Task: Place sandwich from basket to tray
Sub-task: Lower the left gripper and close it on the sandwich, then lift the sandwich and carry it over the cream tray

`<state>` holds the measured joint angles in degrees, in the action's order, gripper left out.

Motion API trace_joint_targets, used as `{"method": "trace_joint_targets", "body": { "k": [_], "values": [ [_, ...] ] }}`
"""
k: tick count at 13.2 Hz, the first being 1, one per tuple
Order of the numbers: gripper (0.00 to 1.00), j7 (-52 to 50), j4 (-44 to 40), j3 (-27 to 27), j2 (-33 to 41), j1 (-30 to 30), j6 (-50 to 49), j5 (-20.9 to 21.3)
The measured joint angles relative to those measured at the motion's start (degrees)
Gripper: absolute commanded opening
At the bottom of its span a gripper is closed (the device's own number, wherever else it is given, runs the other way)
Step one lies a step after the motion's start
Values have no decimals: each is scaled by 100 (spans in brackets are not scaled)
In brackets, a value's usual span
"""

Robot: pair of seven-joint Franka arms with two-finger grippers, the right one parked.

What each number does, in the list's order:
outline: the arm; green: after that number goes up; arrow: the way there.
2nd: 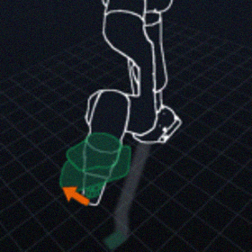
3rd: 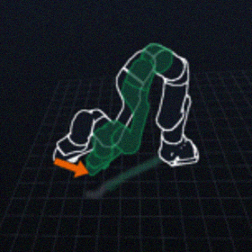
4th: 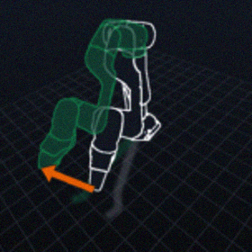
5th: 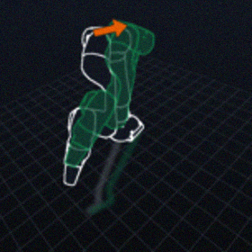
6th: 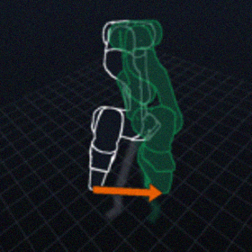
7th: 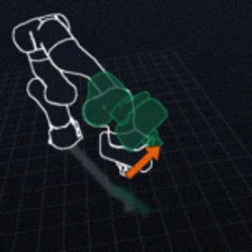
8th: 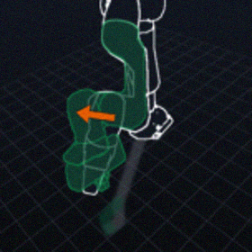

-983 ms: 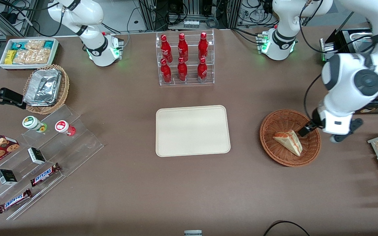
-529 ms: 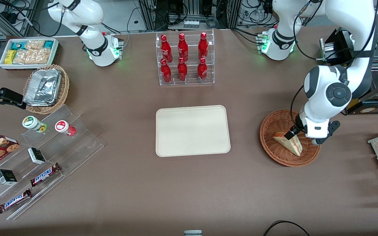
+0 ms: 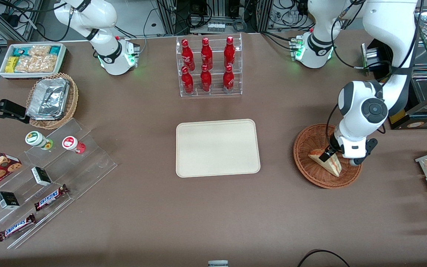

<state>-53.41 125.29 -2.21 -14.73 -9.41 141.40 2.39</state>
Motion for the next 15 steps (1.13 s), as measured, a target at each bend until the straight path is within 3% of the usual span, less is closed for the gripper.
{"method": "trace_joint_targets", "body": {
  "k": [1, 2, 3, 10, 15],
  "values": [
    [80, -10, 0, 0, -47, 0, 62, -1],
    [26, -17, 0, 0, -79, 0, 79, -2],
    [0, -43, 0, -1, -97, 0, 85, -3],
    [0, -85, -205, -12, -90, 0, -68, -3],
    [0, -16, -1949, 97, 69, -80, -2765, 1]
  ]
}}
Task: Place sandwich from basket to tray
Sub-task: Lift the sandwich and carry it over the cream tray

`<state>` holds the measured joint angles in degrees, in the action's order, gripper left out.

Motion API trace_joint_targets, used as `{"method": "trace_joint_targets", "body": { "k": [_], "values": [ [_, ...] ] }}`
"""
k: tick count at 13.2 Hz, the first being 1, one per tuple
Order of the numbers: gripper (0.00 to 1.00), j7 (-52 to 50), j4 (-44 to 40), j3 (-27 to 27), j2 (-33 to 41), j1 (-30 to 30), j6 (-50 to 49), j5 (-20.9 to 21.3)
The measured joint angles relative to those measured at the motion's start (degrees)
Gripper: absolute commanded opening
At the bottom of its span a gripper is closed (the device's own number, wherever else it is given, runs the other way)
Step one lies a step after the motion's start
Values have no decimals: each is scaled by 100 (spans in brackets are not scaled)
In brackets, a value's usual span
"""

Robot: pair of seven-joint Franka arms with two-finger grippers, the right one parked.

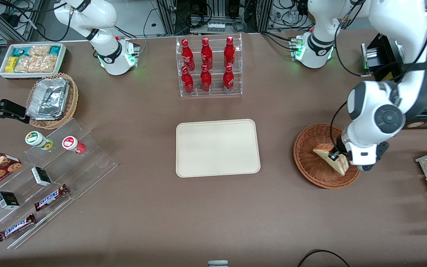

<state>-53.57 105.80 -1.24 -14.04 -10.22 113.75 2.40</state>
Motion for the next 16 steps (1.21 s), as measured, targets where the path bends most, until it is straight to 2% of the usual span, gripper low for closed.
{"method": "trace_joint_targets", "body": {
  "k": [2, 4, 9, 12, 16],
  "values": [
    [0, 53, -692, 104, 38, -166, -676, -5],
    [0, 59, -1116, 303, 41, -339, -933, -76],
    [0, 123, -1524, 1372, -238, -442, -938, -305],
    [0, 135, -1681, 1844, -740, -724, -747, -52],
    [0, 131, -1684, 1865, -1277, -1343, 21, 189]
  ]
}}
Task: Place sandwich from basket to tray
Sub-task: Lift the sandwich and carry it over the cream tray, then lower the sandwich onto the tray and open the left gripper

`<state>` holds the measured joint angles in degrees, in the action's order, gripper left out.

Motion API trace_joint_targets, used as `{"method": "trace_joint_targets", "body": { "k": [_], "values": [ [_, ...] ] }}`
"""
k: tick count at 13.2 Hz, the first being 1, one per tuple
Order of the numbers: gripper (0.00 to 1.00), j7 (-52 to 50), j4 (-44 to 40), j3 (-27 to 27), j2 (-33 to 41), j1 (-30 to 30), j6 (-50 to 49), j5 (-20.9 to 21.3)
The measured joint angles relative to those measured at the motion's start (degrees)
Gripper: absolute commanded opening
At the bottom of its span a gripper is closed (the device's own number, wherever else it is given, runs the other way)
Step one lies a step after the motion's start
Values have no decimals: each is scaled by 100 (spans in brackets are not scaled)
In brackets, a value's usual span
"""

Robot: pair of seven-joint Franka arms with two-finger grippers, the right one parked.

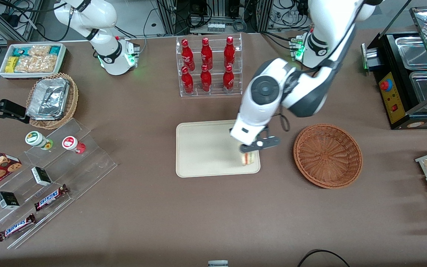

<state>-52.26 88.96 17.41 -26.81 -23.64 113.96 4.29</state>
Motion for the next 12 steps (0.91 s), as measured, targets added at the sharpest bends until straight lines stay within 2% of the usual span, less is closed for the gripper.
{"method": "trace_joint_targets", "body": {
  "k": [5, 10, 12],
  "values": [
    [0, -38, -4, 1, -544, -368, 588, 139],
    [0, -436, -8, 3, -1100, -711, 1156, 751],
    [0, -503, -30, 0, -1290, -747, 1293, 836]
  ]
}}
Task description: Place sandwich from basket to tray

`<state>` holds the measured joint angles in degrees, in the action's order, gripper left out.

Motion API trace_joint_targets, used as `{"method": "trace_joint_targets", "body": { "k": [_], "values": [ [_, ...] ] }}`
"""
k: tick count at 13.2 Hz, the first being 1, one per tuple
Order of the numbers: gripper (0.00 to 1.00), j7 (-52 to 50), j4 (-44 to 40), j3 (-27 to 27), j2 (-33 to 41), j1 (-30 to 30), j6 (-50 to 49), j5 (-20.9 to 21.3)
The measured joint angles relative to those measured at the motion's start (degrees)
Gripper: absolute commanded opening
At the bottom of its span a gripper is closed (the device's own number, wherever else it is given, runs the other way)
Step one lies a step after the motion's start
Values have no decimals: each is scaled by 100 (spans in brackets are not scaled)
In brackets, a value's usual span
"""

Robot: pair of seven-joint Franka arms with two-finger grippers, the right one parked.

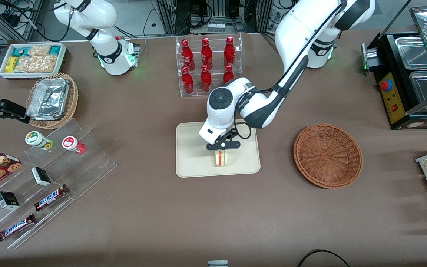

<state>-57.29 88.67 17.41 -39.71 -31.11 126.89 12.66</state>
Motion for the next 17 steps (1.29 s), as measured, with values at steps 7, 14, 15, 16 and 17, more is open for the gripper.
{"method": "trace_joint_targets", "body": {
  "k": [7, 14, 15, 16, 17],
  "values": [
    [99, 0, -83, -23, -138, 1, 47, 33],
    [99, -57, -739, -49, 191, 82, -874, 8],
    [99, -82, -873, -67, 378, 159, -1176, -104],
    [99, -82, -955, -81, 603, 303, -1425, -267],
    [99, -81, -981, -88, 856, 500, -1650, -391]
  ]
}}
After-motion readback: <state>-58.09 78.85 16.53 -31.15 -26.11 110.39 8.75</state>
